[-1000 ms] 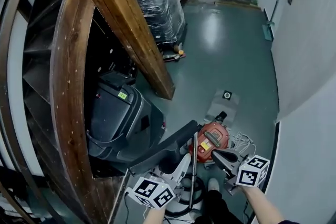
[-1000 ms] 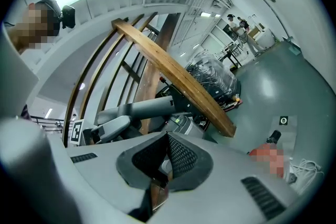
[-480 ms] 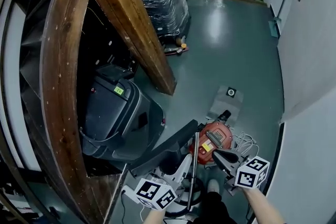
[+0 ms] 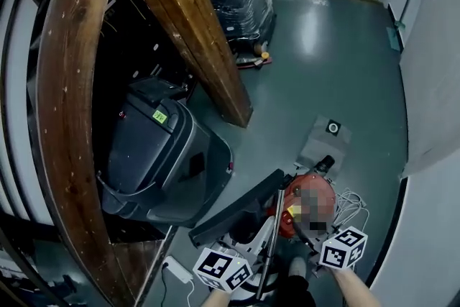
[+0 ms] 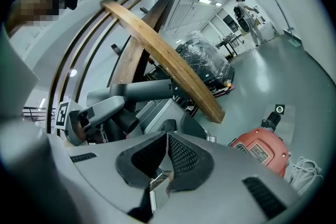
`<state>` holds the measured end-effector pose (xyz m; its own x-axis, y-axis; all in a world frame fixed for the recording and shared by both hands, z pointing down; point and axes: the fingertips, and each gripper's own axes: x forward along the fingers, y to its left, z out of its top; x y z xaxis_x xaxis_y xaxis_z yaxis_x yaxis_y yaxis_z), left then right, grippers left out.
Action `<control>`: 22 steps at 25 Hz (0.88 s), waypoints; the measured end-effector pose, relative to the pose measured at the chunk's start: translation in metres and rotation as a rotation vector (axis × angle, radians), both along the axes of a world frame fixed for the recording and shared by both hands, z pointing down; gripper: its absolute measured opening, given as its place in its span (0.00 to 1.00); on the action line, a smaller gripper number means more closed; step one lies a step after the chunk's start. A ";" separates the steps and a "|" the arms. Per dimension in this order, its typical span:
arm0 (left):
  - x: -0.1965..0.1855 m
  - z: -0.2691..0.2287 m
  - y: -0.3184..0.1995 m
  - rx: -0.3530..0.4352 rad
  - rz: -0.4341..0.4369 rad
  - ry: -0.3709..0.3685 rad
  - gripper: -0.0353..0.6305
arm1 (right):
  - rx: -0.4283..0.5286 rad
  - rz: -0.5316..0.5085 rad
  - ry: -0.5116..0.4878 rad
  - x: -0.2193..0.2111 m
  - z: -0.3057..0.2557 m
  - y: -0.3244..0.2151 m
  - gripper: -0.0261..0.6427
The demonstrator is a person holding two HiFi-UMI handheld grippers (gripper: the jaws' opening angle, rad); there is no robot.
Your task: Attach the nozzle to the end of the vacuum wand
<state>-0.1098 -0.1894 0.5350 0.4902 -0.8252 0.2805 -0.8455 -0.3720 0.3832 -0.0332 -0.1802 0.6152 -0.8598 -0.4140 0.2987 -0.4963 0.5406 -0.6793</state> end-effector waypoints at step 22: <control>-0.015 0.088 -0.035 -0.051 -0.033 0.025 0.31 | -0.200 -0.009 0.179 -0.049 0.180 -0.050 0.33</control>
